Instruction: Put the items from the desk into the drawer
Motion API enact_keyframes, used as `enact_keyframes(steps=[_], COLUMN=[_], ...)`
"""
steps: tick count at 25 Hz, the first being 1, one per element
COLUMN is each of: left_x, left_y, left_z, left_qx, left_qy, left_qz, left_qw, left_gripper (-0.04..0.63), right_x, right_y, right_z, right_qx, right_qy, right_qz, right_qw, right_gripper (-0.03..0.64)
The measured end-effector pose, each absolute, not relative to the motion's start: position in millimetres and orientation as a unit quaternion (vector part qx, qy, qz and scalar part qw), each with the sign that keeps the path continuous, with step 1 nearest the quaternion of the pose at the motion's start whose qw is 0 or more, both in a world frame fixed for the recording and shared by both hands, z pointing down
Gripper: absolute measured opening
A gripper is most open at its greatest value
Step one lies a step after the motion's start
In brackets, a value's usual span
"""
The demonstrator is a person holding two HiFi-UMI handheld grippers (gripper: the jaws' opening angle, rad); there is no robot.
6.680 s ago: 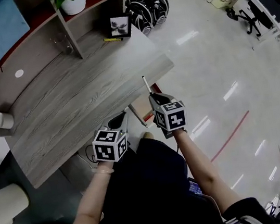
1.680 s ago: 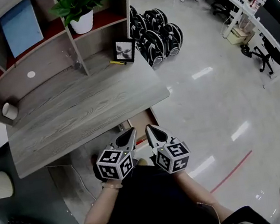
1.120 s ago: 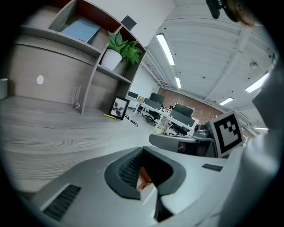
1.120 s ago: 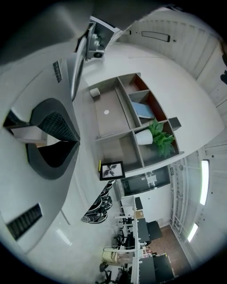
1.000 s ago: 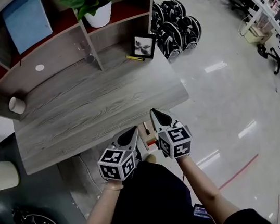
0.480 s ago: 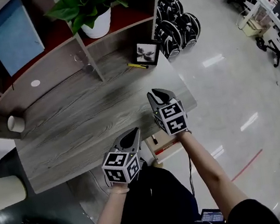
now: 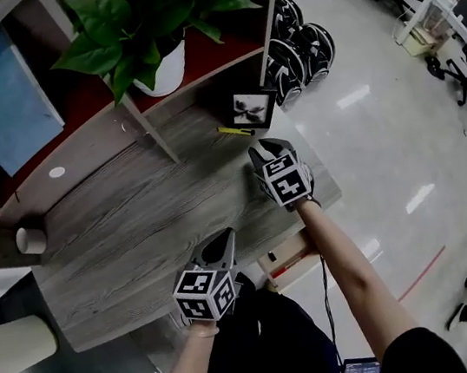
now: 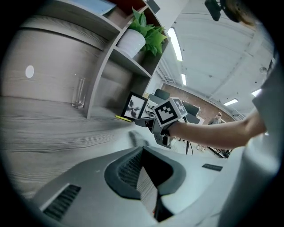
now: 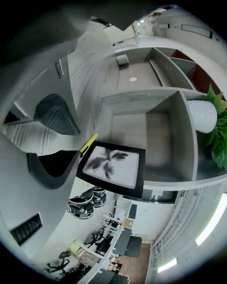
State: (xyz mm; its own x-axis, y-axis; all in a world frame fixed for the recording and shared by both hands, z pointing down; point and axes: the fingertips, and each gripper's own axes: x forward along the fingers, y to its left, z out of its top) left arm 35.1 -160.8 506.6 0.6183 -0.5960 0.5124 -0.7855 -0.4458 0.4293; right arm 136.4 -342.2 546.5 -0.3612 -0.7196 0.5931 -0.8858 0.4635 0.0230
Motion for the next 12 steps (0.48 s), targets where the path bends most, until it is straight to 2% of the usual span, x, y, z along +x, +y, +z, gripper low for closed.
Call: enact_keyframes(steps=[6,12], left_x=[30,27], left_y=[-183,-199], left_z=[509,509], left_qx=[0.838,0.837], left_qy=[-0.406,-0.406], left_qz=[0.149,0.148], left_qw=[0.333,0.335], left_gripper=[0.028,0.028], right_x=[138,138], right_y=[-371,-386], right_z=[565,578], right_qx=[0.494,0.489], right_qy=[-0.794,-0.778], right_qz=[0.172,0.195], right_qw=[0.31,0.344], right_gripper=[0.156,0.156])
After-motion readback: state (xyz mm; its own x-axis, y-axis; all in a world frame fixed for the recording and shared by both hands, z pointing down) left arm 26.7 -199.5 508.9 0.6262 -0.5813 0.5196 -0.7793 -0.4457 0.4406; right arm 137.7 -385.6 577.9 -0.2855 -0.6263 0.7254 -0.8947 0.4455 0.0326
